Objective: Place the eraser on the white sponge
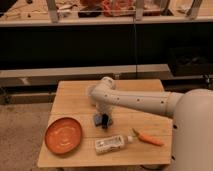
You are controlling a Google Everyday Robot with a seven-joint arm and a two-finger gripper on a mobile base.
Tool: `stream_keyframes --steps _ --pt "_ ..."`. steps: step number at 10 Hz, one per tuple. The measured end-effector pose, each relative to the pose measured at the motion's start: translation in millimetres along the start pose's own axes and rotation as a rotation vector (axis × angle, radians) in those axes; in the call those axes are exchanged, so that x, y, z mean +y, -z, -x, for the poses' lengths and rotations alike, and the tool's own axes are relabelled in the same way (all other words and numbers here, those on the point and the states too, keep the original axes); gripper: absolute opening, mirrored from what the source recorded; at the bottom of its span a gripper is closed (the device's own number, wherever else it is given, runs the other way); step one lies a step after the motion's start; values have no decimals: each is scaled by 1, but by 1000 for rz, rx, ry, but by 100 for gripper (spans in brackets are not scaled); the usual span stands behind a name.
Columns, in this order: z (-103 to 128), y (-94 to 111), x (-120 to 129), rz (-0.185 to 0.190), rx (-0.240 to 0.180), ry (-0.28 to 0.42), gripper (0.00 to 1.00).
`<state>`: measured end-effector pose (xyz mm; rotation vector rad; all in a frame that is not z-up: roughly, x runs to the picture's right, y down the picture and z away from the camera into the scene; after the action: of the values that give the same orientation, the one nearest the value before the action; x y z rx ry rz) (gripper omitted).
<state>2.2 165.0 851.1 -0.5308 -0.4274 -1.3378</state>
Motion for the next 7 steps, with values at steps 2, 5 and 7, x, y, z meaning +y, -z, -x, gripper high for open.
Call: stream_keyframes --steps 2,5,7 --pt "1 0 0 0 -4 4 6" --pt "2 -1 -1 0 -7 24 11" --pt "3 -2 -1 0 -9 34 15"
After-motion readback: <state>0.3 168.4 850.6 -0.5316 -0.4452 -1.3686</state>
